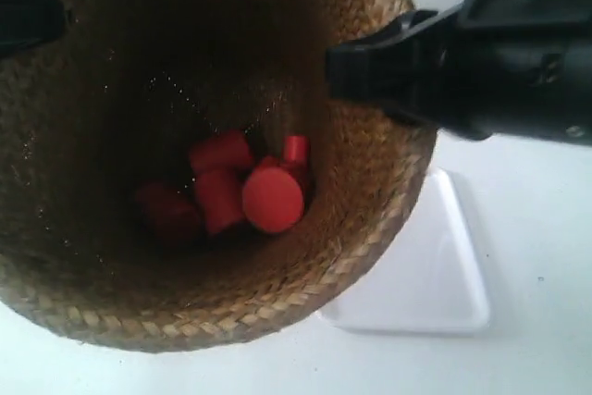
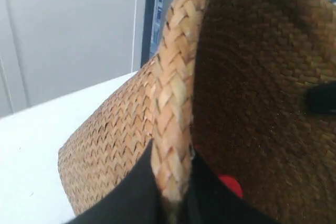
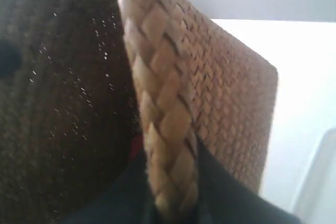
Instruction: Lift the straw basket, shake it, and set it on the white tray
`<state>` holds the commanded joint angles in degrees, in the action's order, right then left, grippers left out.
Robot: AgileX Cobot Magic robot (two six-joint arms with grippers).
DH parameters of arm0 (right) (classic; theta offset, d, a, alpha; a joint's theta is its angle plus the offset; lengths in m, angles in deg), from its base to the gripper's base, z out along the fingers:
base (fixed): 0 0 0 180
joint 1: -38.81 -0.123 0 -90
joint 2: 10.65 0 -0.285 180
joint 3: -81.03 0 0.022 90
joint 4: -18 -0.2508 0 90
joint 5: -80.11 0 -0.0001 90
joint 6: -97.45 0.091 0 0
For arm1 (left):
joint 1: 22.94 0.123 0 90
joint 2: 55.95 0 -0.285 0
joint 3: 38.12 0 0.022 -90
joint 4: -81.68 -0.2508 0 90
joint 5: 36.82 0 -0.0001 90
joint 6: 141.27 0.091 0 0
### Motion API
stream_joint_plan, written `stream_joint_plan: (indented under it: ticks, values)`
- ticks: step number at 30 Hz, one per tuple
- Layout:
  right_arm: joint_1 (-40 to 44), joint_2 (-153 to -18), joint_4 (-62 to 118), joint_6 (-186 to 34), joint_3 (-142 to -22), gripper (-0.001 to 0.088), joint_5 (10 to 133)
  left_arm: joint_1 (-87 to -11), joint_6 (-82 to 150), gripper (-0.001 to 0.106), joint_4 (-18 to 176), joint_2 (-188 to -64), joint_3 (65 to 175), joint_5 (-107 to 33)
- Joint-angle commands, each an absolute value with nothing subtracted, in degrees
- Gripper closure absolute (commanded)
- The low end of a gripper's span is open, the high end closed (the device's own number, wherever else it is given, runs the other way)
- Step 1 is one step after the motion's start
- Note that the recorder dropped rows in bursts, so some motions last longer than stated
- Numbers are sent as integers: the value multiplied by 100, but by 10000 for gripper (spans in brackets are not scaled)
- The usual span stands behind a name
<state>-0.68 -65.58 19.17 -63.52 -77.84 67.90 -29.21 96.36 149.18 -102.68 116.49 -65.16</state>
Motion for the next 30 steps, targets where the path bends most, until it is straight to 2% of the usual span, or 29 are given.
stream_joint_plan:
  ticks: [5, 11, 15, 17, 22, 24, 27, 30]
  values:
    - [135, -7375, 2721, -6142, -7091, 868, 6858, -2931, 9777, 1053, 14972, -10740, 10876, -5993]
    - [-135, -6870, 2357, -6054, -7834, 868, 6550, -2931, 9796, 1053, 14916, -10319, 11750, -6216]
    - [-92, -7263, 3044, -6120, -7178, 868, 7159, -2931, 9834, 1053, 14953, -10598, 11152, -6346]
    - [-50, -7569, 2946, -5945, -7218, 868, 7037, -2931, 9821, 1053, 14951, -10791, 10943, -6204]
    - [-300, -6764, 2789, -5791, -7785, 868, 6771, -2931, 9586, 1053, 14900, -10257, 11674, -6572]
    - [-312, -6663, 2971, -5821, -7548, 868, 6860, -2931, 9612, 1053, 14779, -10217, 11615, -6500]
    - [-175, -7264, 3222, -5821, -6955, 868, 6823, -2931, 9622, 1053, 14789, -10606, 11074, -6226]
    - [-221, -7103, 2901, -5533, -7222, 868, 6552, -2920, 9490, 1053, 14804, -10563, 11294, -6451]
